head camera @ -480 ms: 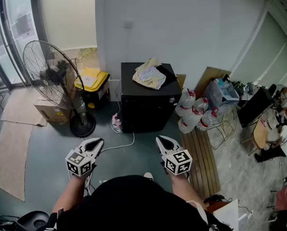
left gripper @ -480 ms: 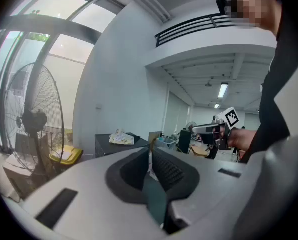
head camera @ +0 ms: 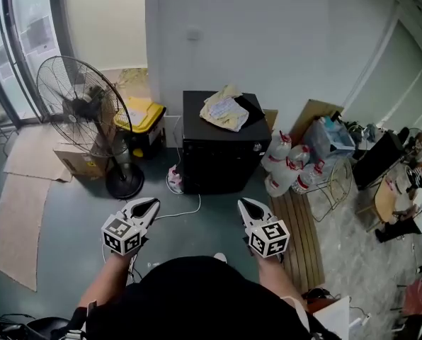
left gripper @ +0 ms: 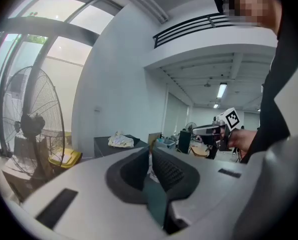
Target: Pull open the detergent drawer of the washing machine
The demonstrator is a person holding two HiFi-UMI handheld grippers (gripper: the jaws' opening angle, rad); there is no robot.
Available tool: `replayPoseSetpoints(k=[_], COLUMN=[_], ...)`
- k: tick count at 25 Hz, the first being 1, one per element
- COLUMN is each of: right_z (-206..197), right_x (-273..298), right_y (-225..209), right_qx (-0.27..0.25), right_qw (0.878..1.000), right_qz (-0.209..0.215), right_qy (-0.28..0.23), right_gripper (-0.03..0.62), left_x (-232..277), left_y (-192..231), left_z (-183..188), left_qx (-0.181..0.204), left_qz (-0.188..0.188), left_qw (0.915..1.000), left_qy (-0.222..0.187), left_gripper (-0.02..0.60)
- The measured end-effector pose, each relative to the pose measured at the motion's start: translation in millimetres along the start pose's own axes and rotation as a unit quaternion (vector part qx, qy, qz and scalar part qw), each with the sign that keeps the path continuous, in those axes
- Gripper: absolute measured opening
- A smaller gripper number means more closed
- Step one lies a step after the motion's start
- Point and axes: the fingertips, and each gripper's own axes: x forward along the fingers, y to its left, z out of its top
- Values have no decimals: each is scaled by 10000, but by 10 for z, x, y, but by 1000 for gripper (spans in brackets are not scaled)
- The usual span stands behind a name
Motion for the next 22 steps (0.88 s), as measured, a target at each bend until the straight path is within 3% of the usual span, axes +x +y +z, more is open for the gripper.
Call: replayPoseSetpoints(k=[6, 12, 13, 15, 19, 22], right_z=[-65, 8, 26, 45, 7, -12], right_x=[-21, 19, 30, 45, 153, 292], right_y=[-44, -59, -33, 14, -20, -90], right_qx=[71, 45, 69, 106, 28, 9], right_qw=[9998, 9997, 9997, 9995, 9991, 9988], right_qz=[-98, -5, 87, 269, 399, 465], right_qy=[168, 250, 197, 93, 108, 166], right_gripper=[2, 6, 37, 119, 184, 198], left_x=[64, 149, 156, 174, 239, 316], left_y=[-4, 60, 61, 56, 83, 129], left_z=[21, -28, -44, -76, -38, -21], left_qx=[98, -80, -108, -126, -121, -99], left_qz=[-27, 0, -35, -75, -33, 7], left_qw=[9999, 10000, 9999, 9999, 9999, 9999], left_qy=[-26, -10, -16, -11, -68, -25], left_gripper=[29, 32, 51, 205, 232, 233])
